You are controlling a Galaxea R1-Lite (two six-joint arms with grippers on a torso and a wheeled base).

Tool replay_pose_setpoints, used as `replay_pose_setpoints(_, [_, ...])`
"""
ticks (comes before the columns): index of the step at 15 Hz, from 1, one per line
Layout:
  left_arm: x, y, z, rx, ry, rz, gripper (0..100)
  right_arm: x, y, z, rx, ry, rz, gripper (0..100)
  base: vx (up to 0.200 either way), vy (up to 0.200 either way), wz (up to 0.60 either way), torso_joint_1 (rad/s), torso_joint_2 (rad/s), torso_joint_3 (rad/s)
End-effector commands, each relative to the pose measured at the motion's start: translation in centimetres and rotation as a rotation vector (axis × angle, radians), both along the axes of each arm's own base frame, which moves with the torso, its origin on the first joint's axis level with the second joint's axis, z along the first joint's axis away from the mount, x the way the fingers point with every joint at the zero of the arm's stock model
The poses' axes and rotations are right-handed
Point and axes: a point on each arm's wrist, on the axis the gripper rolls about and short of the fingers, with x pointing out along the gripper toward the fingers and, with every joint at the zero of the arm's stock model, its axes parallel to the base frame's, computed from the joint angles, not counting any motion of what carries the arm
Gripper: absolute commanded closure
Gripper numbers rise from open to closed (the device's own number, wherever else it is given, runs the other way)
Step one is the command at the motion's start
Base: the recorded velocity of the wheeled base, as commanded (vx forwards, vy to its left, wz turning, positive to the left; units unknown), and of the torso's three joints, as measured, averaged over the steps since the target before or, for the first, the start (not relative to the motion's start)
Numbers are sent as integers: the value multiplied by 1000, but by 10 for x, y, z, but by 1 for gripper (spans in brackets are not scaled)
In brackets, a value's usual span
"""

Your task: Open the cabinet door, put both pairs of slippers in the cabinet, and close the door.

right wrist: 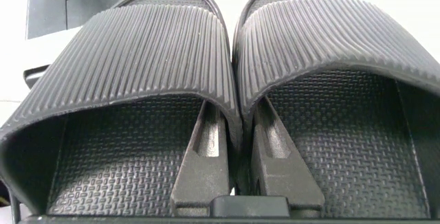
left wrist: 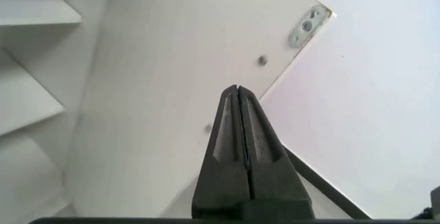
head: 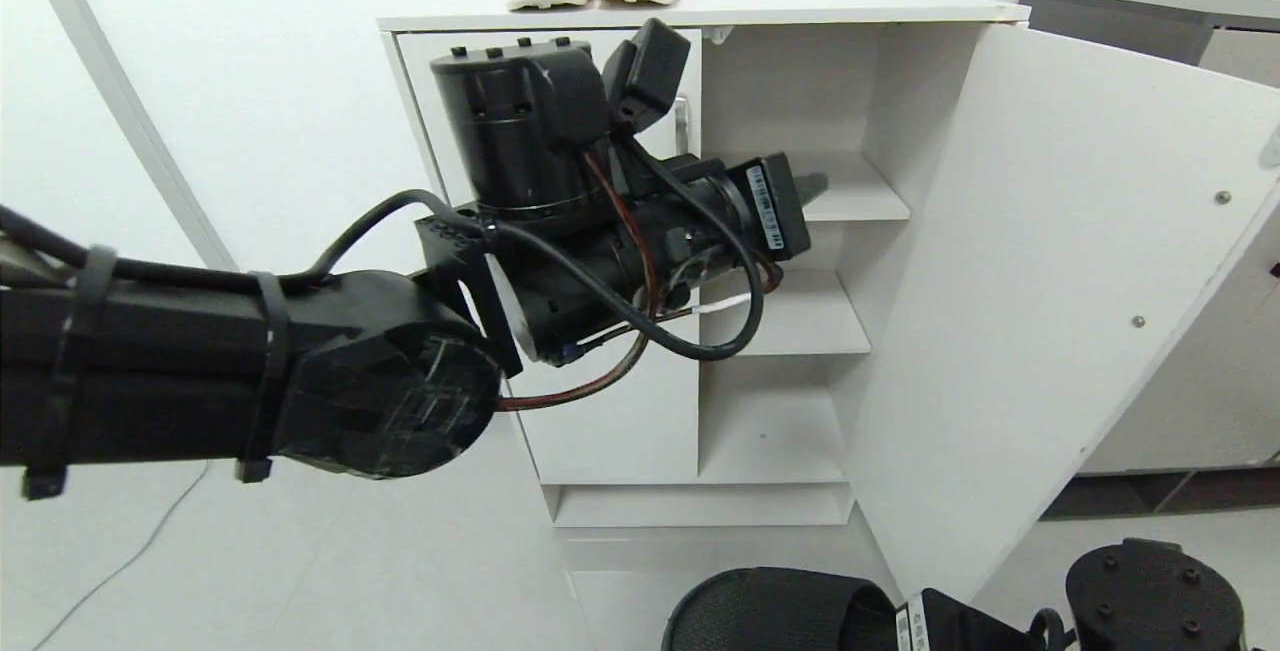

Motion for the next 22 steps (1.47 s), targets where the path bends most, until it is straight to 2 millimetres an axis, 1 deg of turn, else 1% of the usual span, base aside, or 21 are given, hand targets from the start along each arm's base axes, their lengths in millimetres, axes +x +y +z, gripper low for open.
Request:
replay_pose_setpoints(1, [-12,37,15,-19,-21,55,100,2,1,0,1,0,-5,100,0,0,0,0,0,0])
replay_pose_setpoints(3, [-34,73,20,-15,-21,104,100,9,2,4,14,-13,-47,100,0,0,0,0,0,0])
replay_pose_setpoints(4, [-49,97,19,-7,-16,144,100,22,-1,7,17,-36,-135,100,0,0,0,0,0,0])
replay_pose_setpoints(5, [-60,115,19,-3,-14,178,100,30,-3,8,14,-44,-218,100,0,0,0,0,0,0])
replay_pose_setpoints(6, [-86,150,20,6,-10,271,100,40,-2,13,30,-43,-378,100,0,0,0,0,0,0])
replay_pose_setpoints(7, [-107,173,21,24,-15,346,100,48,1,17,56,-34,-500,100,0,0,0,0,0,0])
replay_pose_setpoints(8, [-130,196,19,52,-6,429,100,62,6,21,78,-45,-622,100,0,0,0,0,0,0])
replay_pose_setpoints(9, [-154,215,15,84,9,515,100,76,8,24,87,-73,-733,100,0,0,0,0,0,0])
replay_pose_setpoints(11, [-210,243,-7,147,47,686,100,101,11,22,83,-109,-897,100,0,0,0,0,0,0])
replay_pose_setpoints(12, [-235,252,-20,167,42,727,100,109,12,22,83,-124,-952,100,0,0,0,0,0,0])
replay_pose_setpoints(13, [-255,258,-34,196,42,797,100,117,11,20,77,-134,-996,100,0,0,0,0,0,0])
replay_pose_setpoints(14, [-271,262,-50,216,54,904,100,120,11,20,77,-137,-1007,100,0,0,0,0,0,0])
replay_pose_setpoints(15, [-283,263,-67,213,56,973,100,120,11,18,71,-134,-1006,100,0,0,0,0,0,0])
replay_pose_setpoints(16, [-290,263,-81,208,50,1011,100,120,12,16,65,-132,-1006,100,0,0,0,0,0,0])
replay_pose_setpoints(18, [-295,261,-109,233,60,1081,100,120,13,13,58,-127,-1000,100,0,0,0,0,0,0])
replay_pose_setpoints(22, [-297,260,-147,266,82,1132,100,117,18,13,60,-127,-984,100,0,0,0,0,0,0])
